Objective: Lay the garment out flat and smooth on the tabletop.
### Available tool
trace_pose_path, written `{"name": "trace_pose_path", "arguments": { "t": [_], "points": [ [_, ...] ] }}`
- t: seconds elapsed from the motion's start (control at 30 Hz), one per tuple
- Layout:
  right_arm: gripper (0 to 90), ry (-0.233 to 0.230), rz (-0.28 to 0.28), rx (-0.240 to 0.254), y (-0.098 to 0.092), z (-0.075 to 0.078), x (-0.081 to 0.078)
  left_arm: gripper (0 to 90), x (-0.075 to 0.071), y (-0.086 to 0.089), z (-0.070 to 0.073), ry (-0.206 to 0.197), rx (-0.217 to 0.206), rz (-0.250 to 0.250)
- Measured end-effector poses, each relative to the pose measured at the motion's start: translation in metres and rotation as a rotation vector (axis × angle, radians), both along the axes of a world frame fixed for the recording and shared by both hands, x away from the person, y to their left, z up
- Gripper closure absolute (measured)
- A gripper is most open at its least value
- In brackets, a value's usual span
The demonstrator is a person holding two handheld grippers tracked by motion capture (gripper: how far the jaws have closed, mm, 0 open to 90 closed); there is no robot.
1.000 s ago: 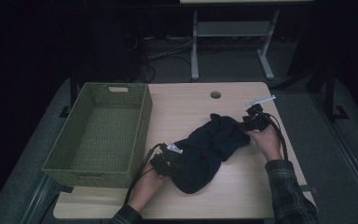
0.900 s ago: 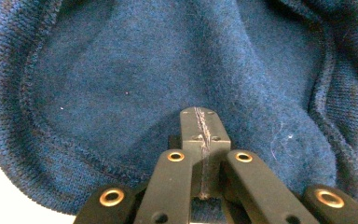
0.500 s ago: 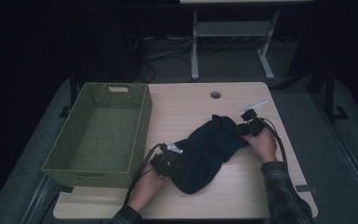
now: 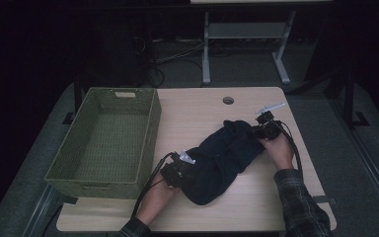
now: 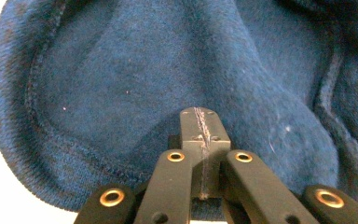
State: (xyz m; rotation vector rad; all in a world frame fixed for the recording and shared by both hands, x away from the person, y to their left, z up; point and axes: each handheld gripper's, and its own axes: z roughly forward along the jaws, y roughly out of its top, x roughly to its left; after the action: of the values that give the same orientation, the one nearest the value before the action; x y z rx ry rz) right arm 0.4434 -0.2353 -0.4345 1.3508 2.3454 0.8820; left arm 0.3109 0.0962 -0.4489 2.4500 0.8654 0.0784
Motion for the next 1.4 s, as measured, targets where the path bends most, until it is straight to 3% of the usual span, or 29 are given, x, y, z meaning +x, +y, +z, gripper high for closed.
{"name": "trace_pose_path", "arguments": {
  "t": [0.13,0.23,0.3,0.43,0.57,0.67,0.77,0.87,1.03,1.07,1.2,1.4],
  "points": [
    [69.9,-0.001,-0.001,-0.011,-0.005,0.007,0.004,90.0,-0.002,0.0,0.001,0.024,-0.007,-0.004],
    [69.9,-0.037,0.0,-0.039,-0.005,0.013,0.007,90.0,-0.006,-0.004,0.001,0.04,-0.014,-0.021],
    [69.9,-0.021,0.0,-0.053,-0.007,0.014,0.013,90.0,-0.009,-0.008,0.001,0.047,-0.018,-0.035],
    [70.1,-0.041,-0.019,-0.071,-0.008,0.01,0.022,90.0,-0.016,-0.016,0.001,0.065,-0.03,-0.059],
    [70.1,-0.035,-0.035,-0.093,-0.01,-0.002,0.029,90.0,-0.023,-0.024,0.001,0.056,-0.023,-0.088],
    [67.4,-0.03,-0.036,-0.052,-0.011,-0.008,0.03,90.0,-0.024,-0.027,0.001,0.051,-0.021,-0.096],
    [56.5,-0.041,-0.036,-0.011,-0.012,-0.005,0.027,89.4,-0.024,-0.026,0.001,0.051,-0.05,-0.087],
    [43.4,-0.055,-0.044,0.023,-0.014,0.004,0.02,84.1,-0.022,-0.024,0.004,0.053,-0.068,-0.076],
    [41.5,-0.099,-0.032,0.071,-0.016,0.021,-0.002,77.3,-0.019,-0.019,0.017,0.016,-0.095,-0.055],
    [42.4,-0.09,-0.026,0.067,-0.016,0.023,-0.006,76.3,-0.018,-0.017,0.021,0.005,-0.099,-0.049],
    [55.3,-0.097,0.008,0.073,-0.016,0.029,-0.03,75.7,-0.01,-0.013,0.033,-0.028,-0.102,-0.046],
    [75.1,-0.084,0.065,0.099,-0.013,0.029,-0.069,90.0,0.012,-0.018,0.042,-0.069,-0.12,-0.027]
  ]
}}
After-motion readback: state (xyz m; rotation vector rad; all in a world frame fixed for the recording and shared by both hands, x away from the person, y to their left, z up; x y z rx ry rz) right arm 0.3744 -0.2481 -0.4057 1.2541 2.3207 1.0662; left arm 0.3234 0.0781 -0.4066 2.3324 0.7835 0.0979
